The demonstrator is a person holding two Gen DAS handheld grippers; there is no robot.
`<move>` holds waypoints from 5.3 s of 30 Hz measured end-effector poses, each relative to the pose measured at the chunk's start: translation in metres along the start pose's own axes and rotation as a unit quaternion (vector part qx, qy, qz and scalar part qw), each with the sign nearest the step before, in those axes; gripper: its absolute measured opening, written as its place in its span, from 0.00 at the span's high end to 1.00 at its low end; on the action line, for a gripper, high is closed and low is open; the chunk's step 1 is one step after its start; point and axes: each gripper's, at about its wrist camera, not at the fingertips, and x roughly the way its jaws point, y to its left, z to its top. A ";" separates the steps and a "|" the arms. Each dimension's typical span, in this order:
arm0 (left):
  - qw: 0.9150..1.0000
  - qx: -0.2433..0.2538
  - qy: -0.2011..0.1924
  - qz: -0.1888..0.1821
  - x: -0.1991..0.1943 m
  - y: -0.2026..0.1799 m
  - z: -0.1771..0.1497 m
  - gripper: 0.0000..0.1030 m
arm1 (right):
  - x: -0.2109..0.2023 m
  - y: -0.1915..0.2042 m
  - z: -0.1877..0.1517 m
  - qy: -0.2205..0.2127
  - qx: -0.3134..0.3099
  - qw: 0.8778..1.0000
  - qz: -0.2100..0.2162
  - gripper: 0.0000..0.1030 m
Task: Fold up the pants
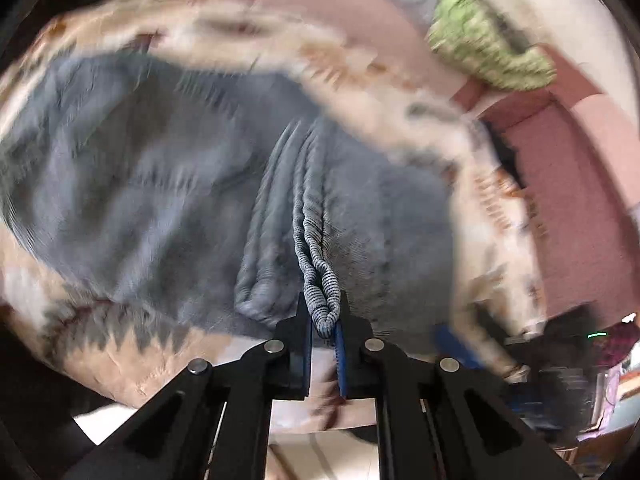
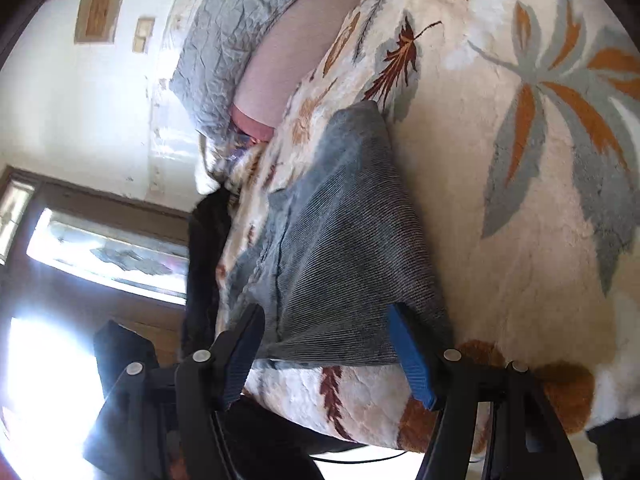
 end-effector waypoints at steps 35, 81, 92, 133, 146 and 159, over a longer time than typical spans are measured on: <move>0.995 0.101 -0.004 0.002 0.017 -0.017 0.025 0.86 | 0.096 -0.028 0.143 0.083 0.126 0.988 0.039 0.38; 0.995 0.087 -0.007 -0.046 -0.011 -0.006 0.023 0.40 | 0.062 0.001 0.087 0.100 0.046 0.993 -0.042 0.21; 0.981 -0.024 -0.148 0.119 -0.072 0.109 0.075 0.39 | 0.143 0.158 0.123 0.129 -0.194 0.967 -0.104 0.22; 0.947 -0.199 -0.245 -0.052 -0.155 0.194 0.012 0.23 | 0.070 0.118 0.024 0.016 -0.265 0.953 -0.148 0.20; 0.939 -0.295 -0.155 -0.085 -0.093 0.223 0.035 0.23 | 0.036 0.060 0.029 -0.007 -0.184 0.979 -0.082 0.20; 0.956 -0.219 -0.194 0.001 -0.088 0.227 0.052 0.76 | 0.056 0.093 0.030 0.053 -0.141 0.989 -0.007 0.20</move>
